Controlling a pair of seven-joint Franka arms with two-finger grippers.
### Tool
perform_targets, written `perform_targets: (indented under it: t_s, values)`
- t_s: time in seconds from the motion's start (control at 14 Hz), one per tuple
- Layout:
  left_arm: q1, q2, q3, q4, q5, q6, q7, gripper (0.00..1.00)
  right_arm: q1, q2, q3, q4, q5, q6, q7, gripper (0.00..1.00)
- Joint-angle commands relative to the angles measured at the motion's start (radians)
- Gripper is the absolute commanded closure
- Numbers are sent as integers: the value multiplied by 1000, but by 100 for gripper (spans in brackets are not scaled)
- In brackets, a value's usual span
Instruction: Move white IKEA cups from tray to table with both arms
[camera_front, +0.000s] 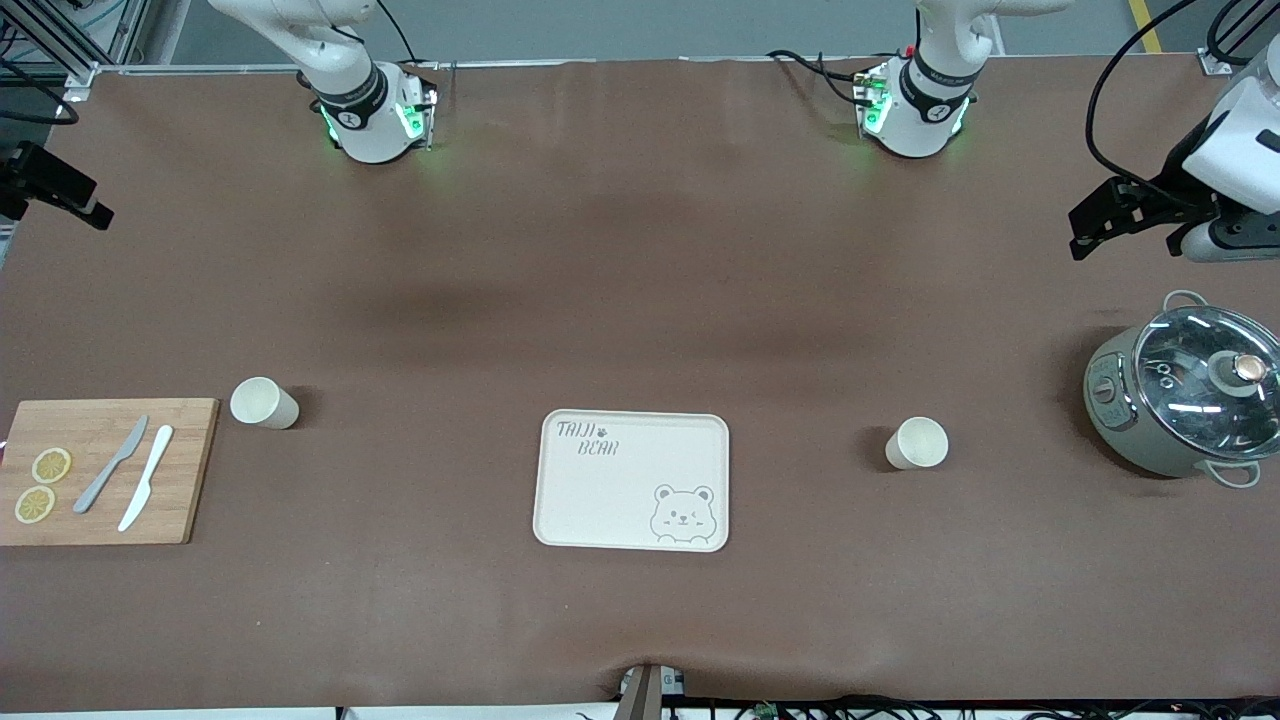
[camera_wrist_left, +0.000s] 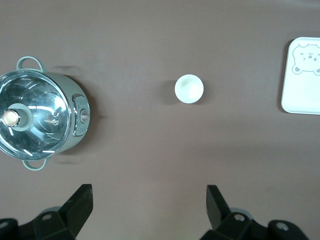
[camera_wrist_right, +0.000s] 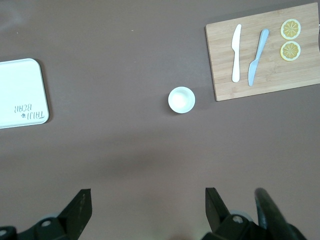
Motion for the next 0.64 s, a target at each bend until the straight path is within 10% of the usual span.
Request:
perform_targets:
  t_s: [0.0, 0.57]
  values:
    - [5, 0, 2, 40, 26, -11, 8, 0, 5, -26, 0, -29, -21, 0, -13, 0]
    - [36, 5, 2, 40, -10, -9, -4, 0, 7, -23, 0, -27, -23, -4, -14, 0]
